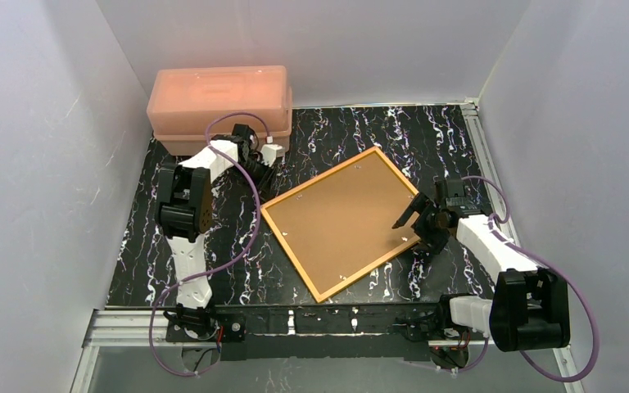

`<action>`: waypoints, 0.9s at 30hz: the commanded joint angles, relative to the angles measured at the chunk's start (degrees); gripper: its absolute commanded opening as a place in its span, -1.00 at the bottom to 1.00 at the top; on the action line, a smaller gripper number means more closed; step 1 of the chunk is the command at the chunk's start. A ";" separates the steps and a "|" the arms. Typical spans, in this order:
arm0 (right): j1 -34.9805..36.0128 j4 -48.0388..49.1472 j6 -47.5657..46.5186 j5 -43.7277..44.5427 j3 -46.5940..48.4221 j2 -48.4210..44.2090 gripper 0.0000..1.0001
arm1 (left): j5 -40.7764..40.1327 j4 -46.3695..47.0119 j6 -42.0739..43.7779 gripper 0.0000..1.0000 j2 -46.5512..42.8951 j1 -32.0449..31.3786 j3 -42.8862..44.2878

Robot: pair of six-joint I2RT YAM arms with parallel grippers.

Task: Put the photo into the frame
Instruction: Adjust the photo frame at the center of the board.

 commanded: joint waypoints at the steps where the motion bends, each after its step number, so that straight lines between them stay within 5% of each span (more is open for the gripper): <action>1: -0.48 3.03 0.89 -1.41 -0.53 0.19 0.97 | 1.41 0.10 0.67 -0.67 -2.54 0.31 -4.23; 14: -3.87 6.53 -4.00 0.04 6.09 8.52 0.97 | 9.35 -3.58 6.00 -0.81 -9.04 0.77 -16.33; 27: -4.15 10.54 -5.74 -4.92 16.42 21.12 0.97 | 14.89 -5.45 10.26 -0.78 -15.23 -6.06 -27.41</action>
